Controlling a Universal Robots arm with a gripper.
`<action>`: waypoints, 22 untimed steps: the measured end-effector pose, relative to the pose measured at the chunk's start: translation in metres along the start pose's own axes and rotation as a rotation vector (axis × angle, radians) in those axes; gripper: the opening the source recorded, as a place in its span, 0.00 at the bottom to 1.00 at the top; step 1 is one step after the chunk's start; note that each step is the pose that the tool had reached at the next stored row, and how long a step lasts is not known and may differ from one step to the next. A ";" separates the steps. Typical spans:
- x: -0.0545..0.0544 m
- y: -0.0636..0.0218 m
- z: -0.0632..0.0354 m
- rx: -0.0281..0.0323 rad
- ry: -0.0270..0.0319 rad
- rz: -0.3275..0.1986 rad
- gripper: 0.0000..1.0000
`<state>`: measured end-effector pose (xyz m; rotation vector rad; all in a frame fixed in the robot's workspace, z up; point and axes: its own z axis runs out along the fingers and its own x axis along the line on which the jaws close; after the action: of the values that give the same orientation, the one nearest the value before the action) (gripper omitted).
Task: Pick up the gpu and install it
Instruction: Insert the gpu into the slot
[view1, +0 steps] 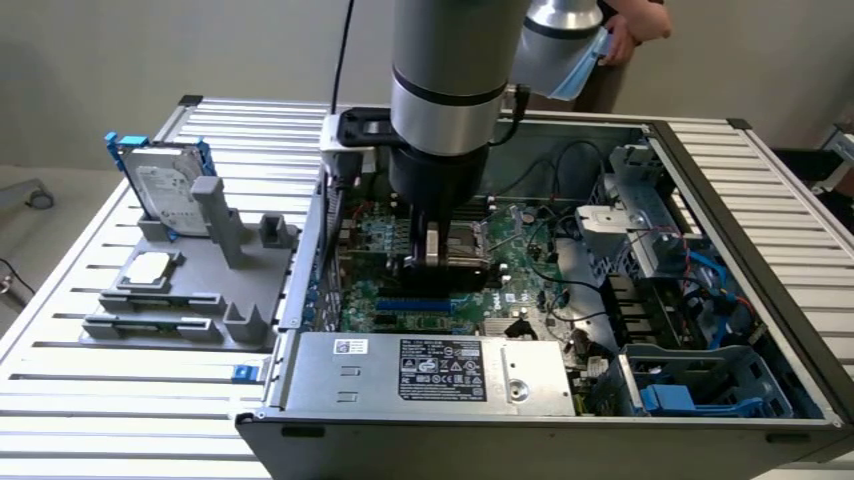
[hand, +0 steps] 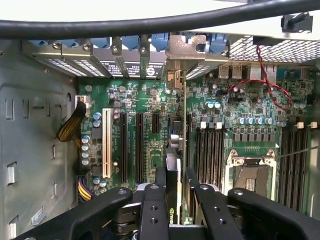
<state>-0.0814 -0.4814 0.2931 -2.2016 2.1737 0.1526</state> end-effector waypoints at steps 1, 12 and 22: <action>0.000 -0.0001 0.0008 -0.0008 -0.0001 0.000 0.26; 0.001 -0.0004 0.0090 -0.0043 -0.0002 0.004 0.26; 0.002 -0.0006 0.0151 -0.0074 -0.0012 0.029 0.26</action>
<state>-0.0813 -0.4814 0.2779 -2.1739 2.2089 0.1632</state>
